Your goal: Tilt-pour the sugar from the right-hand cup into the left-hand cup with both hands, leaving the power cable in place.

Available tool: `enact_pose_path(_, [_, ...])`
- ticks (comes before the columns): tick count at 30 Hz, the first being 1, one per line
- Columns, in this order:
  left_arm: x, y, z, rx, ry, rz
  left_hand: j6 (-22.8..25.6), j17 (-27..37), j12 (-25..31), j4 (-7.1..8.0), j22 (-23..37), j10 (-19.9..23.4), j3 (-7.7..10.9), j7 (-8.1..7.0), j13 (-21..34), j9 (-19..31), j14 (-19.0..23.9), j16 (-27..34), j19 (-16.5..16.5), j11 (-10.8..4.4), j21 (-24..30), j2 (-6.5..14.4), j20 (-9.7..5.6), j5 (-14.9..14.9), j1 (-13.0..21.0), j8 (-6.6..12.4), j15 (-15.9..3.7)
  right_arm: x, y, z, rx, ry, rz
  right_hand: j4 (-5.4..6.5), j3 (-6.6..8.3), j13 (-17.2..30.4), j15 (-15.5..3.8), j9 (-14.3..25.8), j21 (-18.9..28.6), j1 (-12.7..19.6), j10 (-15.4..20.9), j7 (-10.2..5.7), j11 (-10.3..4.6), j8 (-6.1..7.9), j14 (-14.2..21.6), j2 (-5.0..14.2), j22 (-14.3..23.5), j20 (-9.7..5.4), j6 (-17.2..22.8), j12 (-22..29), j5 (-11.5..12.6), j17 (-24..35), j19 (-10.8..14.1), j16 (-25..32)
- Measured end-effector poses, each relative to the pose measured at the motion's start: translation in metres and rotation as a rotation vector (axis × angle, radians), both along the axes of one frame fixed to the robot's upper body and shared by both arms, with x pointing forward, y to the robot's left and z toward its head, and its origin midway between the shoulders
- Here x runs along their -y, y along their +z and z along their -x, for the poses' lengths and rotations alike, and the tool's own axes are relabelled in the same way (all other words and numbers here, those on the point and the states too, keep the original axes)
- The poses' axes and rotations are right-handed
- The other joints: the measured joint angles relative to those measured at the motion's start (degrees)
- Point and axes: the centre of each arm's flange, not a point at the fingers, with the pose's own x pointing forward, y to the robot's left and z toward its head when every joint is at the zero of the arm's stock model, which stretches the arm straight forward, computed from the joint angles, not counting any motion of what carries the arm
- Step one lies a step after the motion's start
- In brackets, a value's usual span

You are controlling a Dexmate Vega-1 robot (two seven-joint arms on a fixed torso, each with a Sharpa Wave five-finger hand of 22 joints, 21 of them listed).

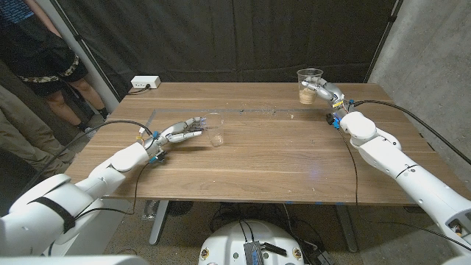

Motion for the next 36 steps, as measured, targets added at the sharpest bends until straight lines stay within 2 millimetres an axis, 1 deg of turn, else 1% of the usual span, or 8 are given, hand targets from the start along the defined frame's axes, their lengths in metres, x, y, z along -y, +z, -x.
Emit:
enact_pose_path(2, [0.003, 0.001, 0.0, 0.003, -0.005, -0.008, 0.0, 0.0, 0.0, -0.15, 0.0, 0.0, -0.15, 0.0, 0.0, 0.0, 0.0, 0.0, 0.0, 0.0, 0.0, -0.58, 0.0, 0.22, 0.58, 0.0, 0.0, 0.001, 0.0, 0.001, 0.001, 0.001, -0.001, 0.0, 0.0, 0.0, 0.0, 0.0, 0.0, 0.0, 0.0, 0.09, 0.0, 0.22, 0.0, 0.0, 0.0, 0.0, 0.09, 0.0, 0.0, 0.0, 0.0, 0.0])
enact_pose_path(5, [0.006, 0.002, -0.001, 0.005, -0.008, -0.016, 0.0, 0.0, 0.0, -0.16, 0.01, 0.0, -0.16, 0.0, 0.0, 0.0, 0.0, 0.0, 0.01, 0.0, 0.0, -0.59, -0.01, 0.22, 0.59, 0.0, 0.0, 0.003, -0.001, 0.002, 0.003, 0.001, -0.004, 0.0, 0.0, 0.0, 0.0, -0.16, 0.0, 0.0, 0.0, 0.09, 0.0, 0.22, 0.0, 0.0, 0.0, 0.0, 0.09, 0.0, 0.0, 0.0, 0.0, -0.15])
enact_pose_path(10, [0.014, 0.004, -0.001, 0.012, -0.02, -0.028, 0.0, -0.01, 0.0, -0.15, 0.02, -0.19, -0.15, 0.0, 0.0, 0.0, -0.31, 0.0, -0.02, -0.18, 0.01, -0.37, -0.04, 0.22, 0.81, 0.0, -0.31, 0.006, -0.002, 0.004, 0.007, 0.003, -0.008, 0.0, 0.0, 0.0, 0.0, -0.16, 0.0, -0.01, 0.0, 0.28, 0.01, 0.22, 0.0, -0.01, 0.0, 0.0, 0.32, 0.0, 0.0, 0.27, 0.0, -0.22])
enact_pose_path(13, [0.017, 0.004, -0.002, 0.012, -0.018, -0.034, 0.0, -0.01, 0.0, -0.15, 0.02, -0.19, -0.15, 0.0, 0.0, -0.01, -0.31, 0.0, -0.4, -0.18, 0.01, -0.36, -0.42, 0.22, 0.82, 0.0, -0.31, 0.01, -0.004, 0.006, 0.009, 0.0, -0.01, 0.0, 0.0, 0.07, 0.0, -0.16, 0.0, -0.08, 0.01, 0.16, 0.01, 0.22, 0.0, -0.08, 0.0, 0.0, 0.64, 0.0, 0.0, 0.27, 0.0, -0.22])
enact_pose_path(15, [0.02, 0.004, -0.002, 0.012, -0.018, -0.037, 0.0, -0.01, 0.0, -0.17, 0.02, -0.18, -0.17, 0.0, 0.0, -0.01, -0.31, 0.0, -0.4, -0.18, 0.01, 0.09, -0.41, 0.22, 1.27, 0.0, -0.31, 0.013, -0.004, 0.007, 0.009, -0.002, -0.012, 0.0, 0.0, 0.29, 0.0, -0.16, 0.0, -0.07, 0.01, 0.16, 0.01, 0.22, 0.0, -0.06, 0.0, 0.0, 0.64, 0.0, 0.0, 0.27, 0.0, -0.22])
enact_pose_path(17, [0.022, 0.005, -0.002, 0.014, -0.021, -0.04, 0.01, -0.01, 0.0, -0.39, 0.02, -0.18, -0.39, 0.0, 0.0, -0.01, -0.31, 0.01, -0.4, -0.18, 0.01, 0.09, -0.42, 0.22, 1.27, 0.0, -0.31, 0.014, -0.004, 0.007, 0.01, -0.002, -0.013, 0.0, 0.0, 0.3, -0.09, -0.16, 0.0, -0.06, 0.01, 0.16, 0.01, 0.22, 0.09, -0.06, 0.0, 0.0, 0.64, 0.0, 0.0, 0.27, 0.0, -0.22])
enact_pose_path(33, [0.038, 0.008, -0.007, 0.006, -0.034, -0.058, 0.01, -0.01, 0.0, -0.39, 0.02, -0.17, -0.39, 0.0, 0.0, -0.01, -0.3, 0.01, -0.4, -0.17, 0.0, 0.46, -0.41, 0.66, 1.64, 0.0, -0.31, 0.024, -0.008, 0.012, 0.008, -0.005, -0.024, 0.0, 0.0, 0.3, -0.24, -0.16, 0.0, 0.12, 0.0, 0.27, 0.02, 0.22, 0.24, 0.11, 0.0, 0.0, 0.71, -0.02, 0.0, 0.54, 0.0, -0.43])
enact_pose_path(36, [0.041, 0.009, -0.008, 0.006, -0.04, -0.061, 0.01, -0.01, 0.0, -0.39, 0.02, -0.17, -0.39, 0.01, 0.0, -0.01, -0.3, 0.01, -0.6, -0.17, 0.01, 0.85, -0.2, 0.66, 2.03, 0.0, -0.31, 0.025, -0.009, 0.013, 0.01, -0.007, -0.026, 0.0, 0.0, 0.3, -0.24, -0.15, 0.0, 0.12, 0.05, 0.27, -0.03, 0.22, 0.24, 0.1, 0.0, 0.0, 0.7, -0.02, 0.0, 0.53, 0.0, -0.43])
